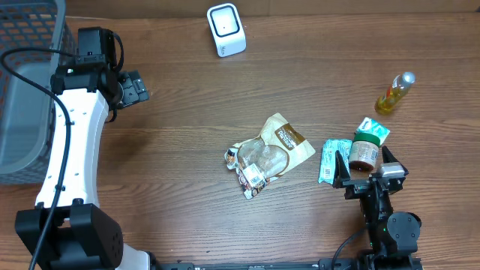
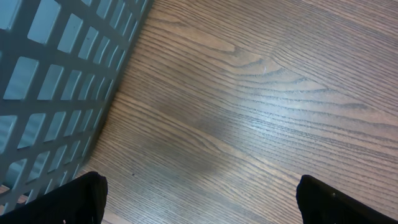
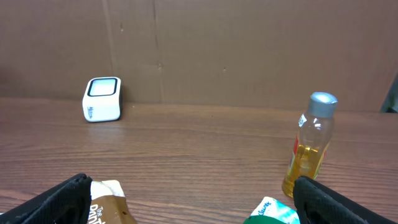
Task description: Scan the item barcode
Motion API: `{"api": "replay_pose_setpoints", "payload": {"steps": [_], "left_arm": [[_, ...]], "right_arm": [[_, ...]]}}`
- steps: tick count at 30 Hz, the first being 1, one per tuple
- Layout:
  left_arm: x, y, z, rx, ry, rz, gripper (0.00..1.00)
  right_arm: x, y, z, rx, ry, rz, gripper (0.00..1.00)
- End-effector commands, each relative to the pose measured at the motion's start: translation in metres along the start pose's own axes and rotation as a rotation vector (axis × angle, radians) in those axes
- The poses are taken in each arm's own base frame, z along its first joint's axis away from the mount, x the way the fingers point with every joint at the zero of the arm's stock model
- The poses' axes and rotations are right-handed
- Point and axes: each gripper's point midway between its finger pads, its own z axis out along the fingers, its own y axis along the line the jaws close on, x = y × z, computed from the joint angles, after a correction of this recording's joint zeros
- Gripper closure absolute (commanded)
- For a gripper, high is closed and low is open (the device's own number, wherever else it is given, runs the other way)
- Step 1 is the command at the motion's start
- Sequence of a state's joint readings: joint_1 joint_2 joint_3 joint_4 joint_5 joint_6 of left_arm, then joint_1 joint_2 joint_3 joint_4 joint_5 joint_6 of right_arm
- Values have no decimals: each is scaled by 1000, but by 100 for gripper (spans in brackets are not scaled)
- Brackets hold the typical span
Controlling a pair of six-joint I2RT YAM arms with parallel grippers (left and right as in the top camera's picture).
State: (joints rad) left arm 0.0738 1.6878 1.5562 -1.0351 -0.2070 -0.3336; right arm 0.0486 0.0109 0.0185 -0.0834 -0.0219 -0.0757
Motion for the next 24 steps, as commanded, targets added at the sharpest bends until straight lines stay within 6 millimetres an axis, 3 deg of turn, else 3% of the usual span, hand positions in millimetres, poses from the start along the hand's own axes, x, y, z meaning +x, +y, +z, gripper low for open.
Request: {"api": "replay_pose_setpoints", "payload": {"steps": [1, 4, 7, 18, 21, 24], "left_arm": [[0, 0, 4, -12, 7, 8, 0], [-1, 0, 2, -10, 1, 7, 0], [-5, 1, -18, 9, -48, 0, 1], [-15, 29, -153, 126, -383, -77, 1], [-11, 36, -180, 149, -450, -92, 0], [-9, 37, -187, 157, -468, -94, 0]], "right_arm": [[3, 2, 0, -6, 2, -4, 0], [3, 2, 0, -6, 2, -4, 0], [3, 2, 0, -6, 2, -4, 0], [3, 2, 0, -6, 2, -4, 0], [3, 2, 0, -6, 2, -4, 0], [3, 2, 0, -6, 2, -4, 0]]}}
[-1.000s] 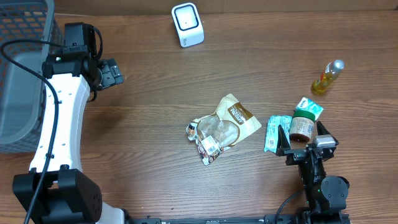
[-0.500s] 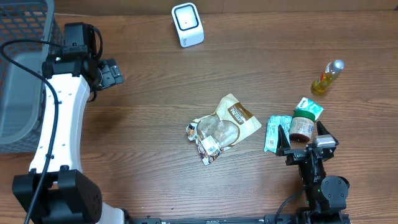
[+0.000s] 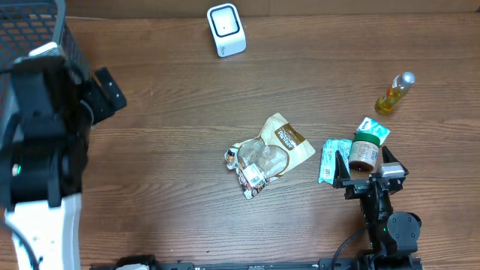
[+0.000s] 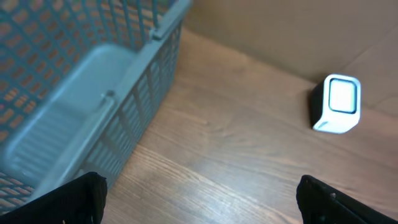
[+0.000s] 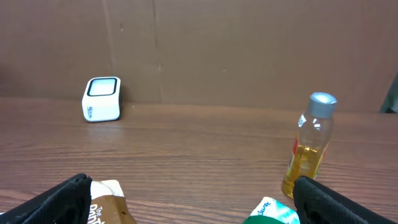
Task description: Scan the item barcode
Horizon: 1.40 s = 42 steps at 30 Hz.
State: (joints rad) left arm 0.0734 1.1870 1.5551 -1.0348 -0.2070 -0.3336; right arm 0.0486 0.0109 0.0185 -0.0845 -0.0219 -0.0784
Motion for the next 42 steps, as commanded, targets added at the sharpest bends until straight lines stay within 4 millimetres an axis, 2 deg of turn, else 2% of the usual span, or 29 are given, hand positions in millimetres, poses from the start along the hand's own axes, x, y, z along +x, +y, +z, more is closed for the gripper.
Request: {"api": "replay_pose_setpoints", "payload": {"steps": [1, 5, 10, 14, 18, 26, 30, 33, 42], "left_arm": [[-1, -1, -2, -2, -3, 9, 0], [1, -2, -2, 0, 1, 13, 1], [6, -13, -8, 37, -1, 37, 0], [28, -18, -11, 62, 24, 68, 0], [78, -8, 1, 45, 114, 106, 0], [209, 38, 35, -55, 371, 178, 0], [269, 61, 44, -105, 498, 213, 1], [288, 81, 52, -174, 497, 287, 1], [314, 86, 73, -157, 447, 270, 1]], "right_arm": [[3, 2, 0, -6, 1, -2, 0], [3, 2, 0, -6, 1, -2, 0], [3, 2, 0, -6, 1, -2, 0], [3, 2, 0, -6, 1, -2, 0], [3, 2, 0, -6, 1, -2, 0], [3, 2, 0, -6, 1, -2, 0], [3, 2, 0, -6, 1, -2, 0], [3, 2, 0, -6, 1, -2, 0], [3, 2, 0, -6, 1, -2, 0]]}}
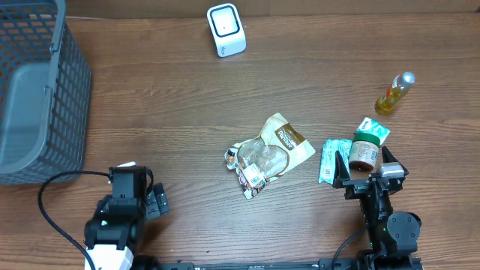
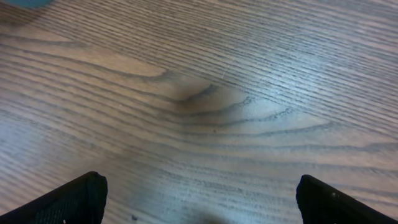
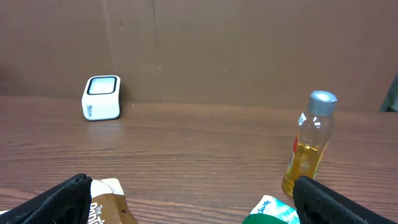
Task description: Scan the item barcode
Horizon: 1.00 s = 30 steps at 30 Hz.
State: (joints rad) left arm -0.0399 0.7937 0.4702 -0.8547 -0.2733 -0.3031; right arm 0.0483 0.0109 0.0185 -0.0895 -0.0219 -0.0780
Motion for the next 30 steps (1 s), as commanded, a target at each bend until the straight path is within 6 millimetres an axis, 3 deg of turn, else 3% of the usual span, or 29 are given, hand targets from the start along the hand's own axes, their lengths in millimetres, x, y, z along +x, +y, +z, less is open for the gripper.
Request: {"api": "replay_pose_setpoints", "payload": {"steps": [1, 5, 11, 16, 30], "left_arm": [[9, 3, 10, -19, -9, 25, 1], [10, 2, 15, -13, -39, 16, 1], [-21, -8, 11, 37, -177, -9, 0], [-32, -27, 18, 135, -252, -27, 1], [-33, -38, 38, 193, -365, -41, 1]], "right_arm": [[2, 2, 0, -6, -4, -2, 0], [2, 2, 0, -6, -4, -2, 0], [2, 2, 0, -6, -4, -2, 0], [2, 2, 0, -6, -4, -2, 0], [2, 2, 0, -6, -4, -2, 0]]}}
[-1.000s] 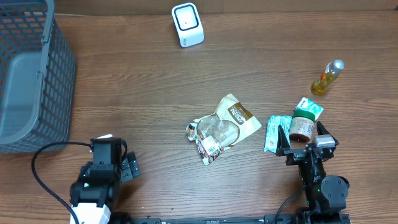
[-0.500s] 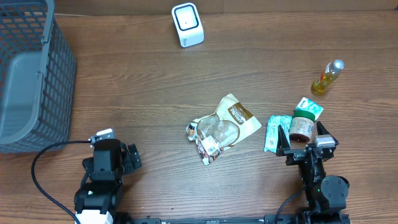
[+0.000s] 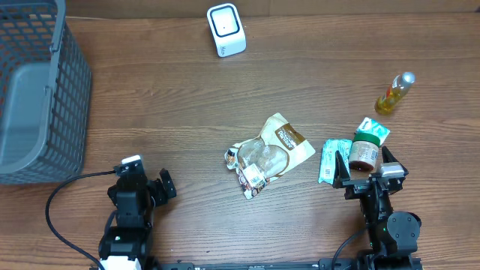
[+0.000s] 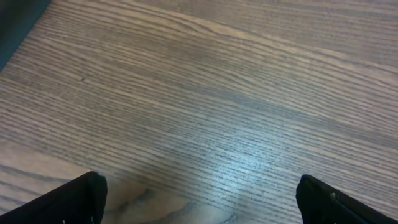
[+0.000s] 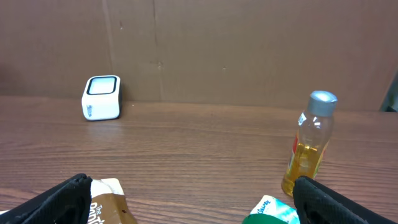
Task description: Scan the item barcode
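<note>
A white barcode scanner [image 3: 226, 28] stands at the table's far edge, also visible as the scanner [image 5: 102, 98] in the right wrist view. In the middle lies a brown and clear snack bag [image 3: 270, 154]. My right gripper [image 3: 366, 166] is open at the front right, just behind a brown jar [image 3: 364, 151] with a green lid [image 5: 261, 219]. Its fingers [image 5: 68, 199] hold nothing. My left gripper [image 3: 141, 186] is open at the front left over bare wood, and its fingers [image 4: 87, 199] are empty.
A grey mesh basket [image 3: 34, 90] fills the far left. A green packet [image 3: 328, 161] and a teal packet [image 3: 373, 130] lie beside the jar. A small bottle of yellow liquid [image 3: 395, 93] stands at the right, also seen as the bottle [image 5: 310, 144].
My left gripper has shifted slightly farther from the front edge and turned a little, so a dark corner of the basket now shows in its view. The right arm and the items have not moved.
My left arm was stretched out beside the basket at the far left, gripper open. Then it was raised high, looking down on the basket and scanner. Then it was folded back at the front left, where it stays. The right arm stayed still throughout.
</note>
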Motion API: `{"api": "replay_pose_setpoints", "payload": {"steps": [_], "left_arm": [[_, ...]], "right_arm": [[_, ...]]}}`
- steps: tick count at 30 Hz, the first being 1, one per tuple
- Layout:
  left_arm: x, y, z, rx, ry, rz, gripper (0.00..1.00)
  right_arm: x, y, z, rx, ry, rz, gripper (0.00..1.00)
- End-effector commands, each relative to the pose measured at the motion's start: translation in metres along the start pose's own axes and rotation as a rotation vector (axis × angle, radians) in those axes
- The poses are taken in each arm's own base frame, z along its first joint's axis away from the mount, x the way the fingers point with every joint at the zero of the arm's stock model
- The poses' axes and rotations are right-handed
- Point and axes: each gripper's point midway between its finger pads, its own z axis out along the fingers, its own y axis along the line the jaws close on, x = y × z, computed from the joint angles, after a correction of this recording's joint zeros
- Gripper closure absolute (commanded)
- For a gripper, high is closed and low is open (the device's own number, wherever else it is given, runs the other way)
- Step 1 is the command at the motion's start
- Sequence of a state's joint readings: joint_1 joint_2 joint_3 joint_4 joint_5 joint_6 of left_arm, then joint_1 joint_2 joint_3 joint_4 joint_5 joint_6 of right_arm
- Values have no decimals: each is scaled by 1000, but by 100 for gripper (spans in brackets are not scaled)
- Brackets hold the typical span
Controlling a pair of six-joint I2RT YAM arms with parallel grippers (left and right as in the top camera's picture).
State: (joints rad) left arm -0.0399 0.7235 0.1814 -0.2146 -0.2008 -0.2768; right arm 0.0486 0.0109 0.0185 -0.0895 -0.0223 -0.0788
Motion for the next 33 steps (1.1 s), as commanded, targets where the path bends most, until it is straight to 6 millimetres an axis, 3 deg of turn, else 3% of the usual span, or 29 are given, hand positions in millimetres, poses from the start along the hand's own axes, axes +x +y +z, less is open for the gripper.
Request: {"api": "replay_pose_setpoints", "payload": {"steps": [1, 13, 22, 29, 33], "left_arm": [[13, -1, 5, 15, 3, 28, 0], [22, 1, 9, 39, -86, 9, 0], [12, 1, 4, 42, -129, 3, 0], [-10, -6, -7, 81, -235, 33, 1], [-15, -15, -12, 123, -265, 121, 0]], "right_arm": [[2, 2, 0, -6, -4, -1, 0], [2, 2, 0, -6, -4, -1, 0], [2, 2, 0, -6, -4, -1, 0], [2, 2, 0, -6, -4, -1, 0], [2, 2, 0, -6, -4, -1, 0]]}}
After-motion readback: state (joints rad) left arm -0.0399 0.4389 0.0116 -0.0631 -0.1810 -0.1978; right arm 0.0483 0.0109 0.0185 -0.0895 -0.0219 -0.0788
